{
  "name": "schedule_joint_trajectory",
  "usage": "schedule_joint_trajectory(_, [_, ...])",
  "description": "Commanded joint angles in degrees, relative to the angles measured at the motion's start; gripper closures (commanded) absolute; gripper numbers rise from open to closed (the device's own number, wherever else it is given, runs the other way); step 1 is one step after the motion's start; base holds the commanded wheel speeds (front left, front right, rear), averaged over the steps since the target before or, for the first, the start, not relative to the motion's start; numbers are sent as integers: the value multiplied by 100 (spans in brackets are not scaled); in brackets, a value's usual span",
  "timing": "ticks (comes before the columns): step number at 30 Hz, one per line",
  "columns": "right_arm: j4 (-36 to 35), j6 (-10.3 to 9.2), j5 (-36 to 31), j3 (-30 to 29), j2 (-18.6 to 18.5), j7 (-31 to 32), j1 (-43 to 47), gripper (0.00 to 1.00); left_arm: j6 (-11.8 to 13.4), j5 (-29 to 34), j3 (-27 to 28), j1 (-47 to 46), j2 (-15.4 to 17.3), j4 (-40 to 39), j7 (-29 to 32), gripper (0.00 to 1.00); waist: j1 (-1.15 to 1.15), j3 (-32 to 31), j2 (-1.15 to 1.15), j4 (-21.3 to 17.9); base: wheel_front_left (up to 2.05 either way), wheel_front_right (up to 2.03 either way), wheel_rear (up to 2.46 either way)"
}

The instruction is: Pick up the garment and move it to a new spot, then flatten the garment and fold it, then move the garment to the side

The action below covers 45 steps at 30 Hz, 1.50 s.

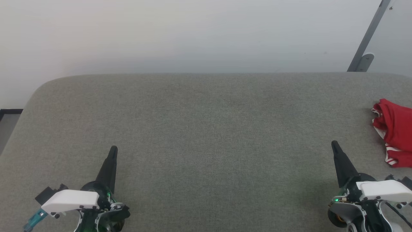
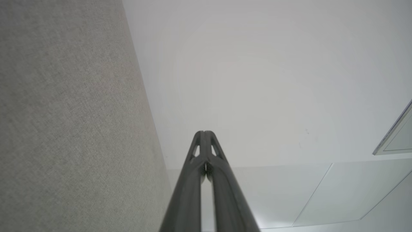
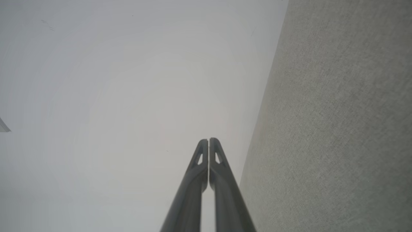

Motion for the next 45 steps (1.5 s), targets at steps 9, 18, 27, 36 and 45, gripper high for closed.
schedule_joint_trajectory(9, [-19,0,25,-3,19,16,-32,100,-27,-10,20,-61,-17,-6,24,100,0,0,0,0,0,0,0])
schedule_joint_trajectory(18, [-19,0,26,-3,20,16,-31,100,-27,-10,21,-61,-18,-6,24,100,0,0,0,0,0,0,0])
schedule_joint_trajectory(27, [-19,0,26,-4,20,16,-31,100,-27,-9,21,-61,-17,-6,24,100,0,0,0,0,0,0,0])
schedule_joint_trajectory(36, [-19,0,26,-4,20,15,-31,100,-27,-9,20,-61,-17,-6,24,100,0,0,0,0,0,0,0])
schedule_joint_trajectory(45, [-19,0,26,-2,20,15,-31,100,-27,-9,21,-61,-17,-6,25,100,0,0,0,0,0,0,0])
